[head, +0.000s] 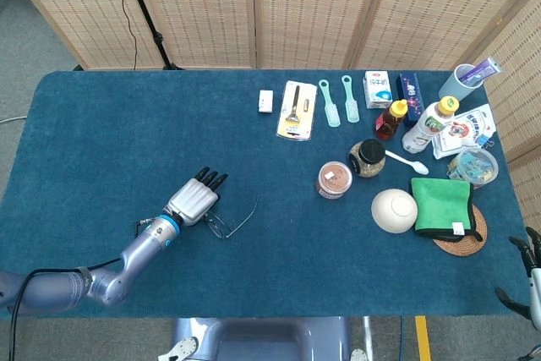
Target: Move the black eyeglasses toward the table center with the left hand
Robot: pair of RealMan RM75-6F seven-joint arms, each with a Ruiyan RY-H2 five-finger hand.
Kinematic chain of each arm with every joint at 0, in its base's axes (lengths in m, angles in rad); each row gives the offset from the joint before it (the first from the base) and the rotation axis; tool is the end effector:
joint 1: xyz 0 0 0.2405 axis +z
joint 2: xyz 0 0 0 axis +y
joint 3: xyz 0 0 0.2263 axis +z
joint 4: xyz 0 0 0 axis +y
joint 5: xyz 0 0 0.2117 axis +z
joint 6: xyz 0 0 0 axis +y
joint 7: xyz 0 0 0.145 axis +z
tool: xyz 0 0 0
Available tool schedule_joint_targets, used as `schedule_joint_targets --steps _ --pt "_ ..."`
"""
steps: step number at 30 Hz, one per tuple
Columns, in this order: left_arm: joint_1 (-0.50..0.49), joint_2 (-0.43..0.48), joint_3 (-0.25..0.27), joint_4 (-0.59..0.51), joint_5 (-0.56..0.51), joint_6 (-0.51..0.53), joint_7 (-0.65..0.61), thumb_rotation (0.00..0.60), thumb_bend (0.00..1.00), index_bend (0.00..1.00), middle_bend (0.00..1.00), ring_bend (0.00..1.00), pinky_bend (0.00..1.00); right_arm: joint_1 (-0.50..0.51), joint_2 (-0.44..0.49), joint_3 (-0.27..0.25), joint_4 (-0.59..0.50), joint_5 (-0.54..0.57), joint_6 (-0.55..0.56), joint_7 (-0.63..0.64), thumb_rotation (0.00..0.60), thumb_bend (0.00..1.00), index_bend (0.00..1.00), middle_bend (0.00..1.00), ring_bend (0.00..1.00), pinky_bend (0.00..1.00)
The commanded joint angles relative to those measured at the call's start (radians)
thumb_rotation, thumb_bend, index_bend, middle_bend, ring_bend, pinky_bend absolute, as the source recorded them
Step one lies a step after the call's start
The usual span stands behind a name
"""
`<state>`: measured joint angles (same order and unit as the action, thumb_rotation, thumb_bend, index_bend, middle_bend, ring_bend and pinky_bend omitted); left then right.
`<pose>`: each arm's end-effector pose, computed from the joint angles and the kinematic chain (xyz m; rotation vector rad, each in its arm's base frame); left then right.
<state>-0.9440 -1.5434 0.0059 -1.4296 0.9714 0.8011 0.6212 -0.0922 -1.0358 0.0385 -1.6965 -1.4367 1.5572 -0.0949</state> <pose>-0.1292 0.3220 -0.0521 -2.2124 -0.6159 -0.5280 -0.3073 -0.1241 0.1725 1.2354 -0.9154 0.6996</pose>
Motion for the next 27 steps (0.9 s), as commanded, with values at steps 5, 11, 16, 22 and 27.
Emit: schedule_joint_targets --steps 5,11,16,22,27 --pt "0.009 0.003 -0.007 -0.006 0.022 0.009 -0.026 0.600 0.21 0.48 0.00 0.00 0.00 -0.002 0.001 0.000 0.000 -0.001 0.004 0.002 0.600 0.19 0.19 0.06 0.08 0.16" --pt "0.027 0.030 -0.005 -0.028 0.071 0.030 -0.062 0.600 0.21 0.21 0.00 0.00 0.00 -0.006 0.002 -0.001 0.000 -0.005 0.010 0.004 0.600 0.19 0.19 0.06 0.08 0.16" --pt "0.055 0.081 0.017 -0.075 0.155 0.075 -0.080 0.574 0.21 0.03 0.00 0.00 0.00 -0.006 -0.001 -0.002 0.003 -0.008 0.012 0.009 0.600 0.19 0.19 0.06 0.08 0.16" --pt "0.085 0.125 0.058 -0.128 0.270 0.121 -0.070 0.558 0.21 0.00 0.00 0.00 0.00 -0.004 -0.004 -0.002 0.006 -0.015 0.012 0.013 0.600 0.19 0.19 0.06 0.08 0.16" --pt "0.095 0.117 0.070 -0.136 0.317 0.134 -0.033 0.557 0.21 0.00 0.00 0.00 0.00 -0.006 -0.005 -0.003 0.007 -0.020 0.016 0.016 0.600 0.19 0.19 0.06 0.08 0.16"
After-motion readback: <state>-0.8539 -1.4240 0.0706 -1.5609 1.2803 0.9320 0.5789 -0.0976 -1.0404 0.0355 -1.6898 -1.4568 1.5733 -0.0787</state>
